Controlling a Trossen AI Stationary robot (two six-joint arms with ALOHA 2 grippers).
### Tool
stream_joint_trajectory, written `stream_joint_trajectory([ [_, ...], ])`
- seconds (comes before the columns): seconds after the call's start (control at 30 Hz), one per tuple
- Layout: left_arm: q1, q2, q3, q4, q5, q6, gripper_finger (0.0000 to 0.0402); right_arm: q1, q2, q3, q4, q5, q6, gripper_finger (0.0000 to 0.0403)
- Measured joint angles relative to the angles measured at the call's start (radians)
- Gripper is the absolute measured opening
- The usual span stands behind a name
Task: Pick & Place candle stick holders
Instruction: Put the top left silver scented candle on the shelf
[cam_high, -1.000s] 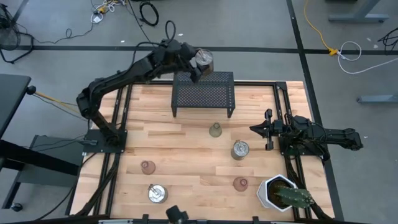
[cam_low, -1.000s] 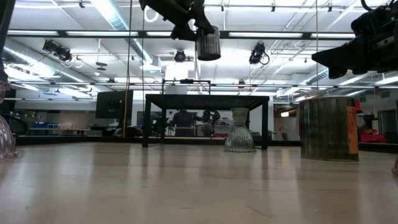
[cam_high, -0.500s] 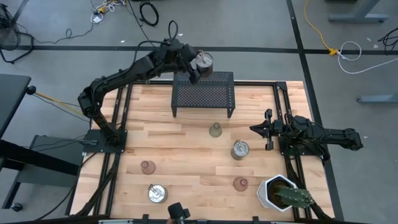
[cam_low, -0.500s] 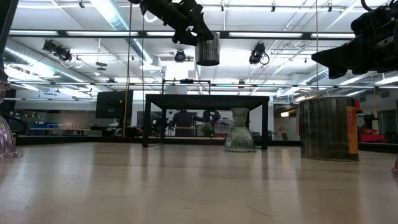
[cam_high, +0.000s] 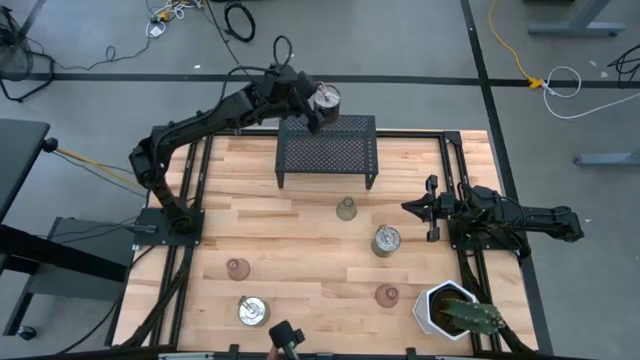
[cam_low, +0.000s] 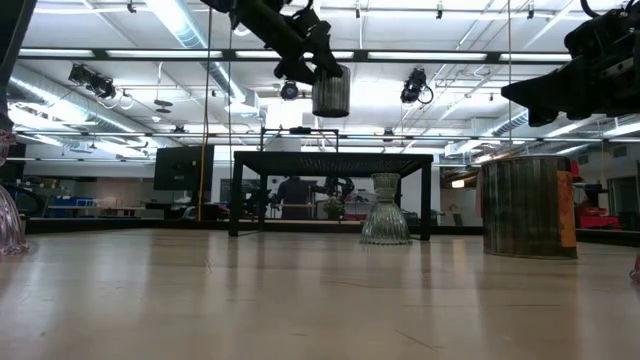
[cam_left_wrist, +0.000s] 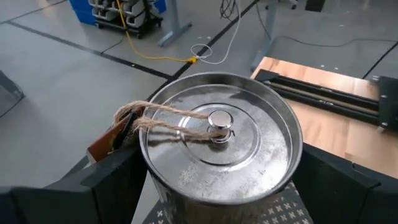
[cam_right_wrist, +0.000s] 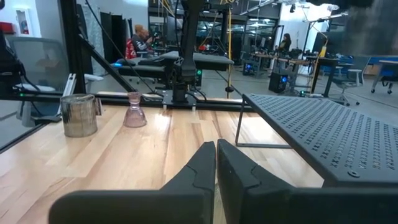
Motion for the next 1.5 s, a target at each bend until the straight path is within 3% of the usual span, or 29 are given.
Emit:
stream_joint_trajectory([
  [0.57, 0.012, 0.075, 0.0, 0.069, -0.039, -0.026, 0.036, 0.0, 0.0, 0.0, 0.001, 0.001, 0.0, 0.002],
  [0.97, 0.046, 0.075, 0.079, 0.065, -0.051, -0.025, 0.036, 0.0, 0.0, 0.0, 0.0, 0.001, 0.0, 0.002],
  [1.5, 0.061, 0.132, 0.081, 0.04, -0.054, -0.054, 0.036, 0.0, 0.0, 0.0, 0.0, 0.001, 0.0, 0.002],
])
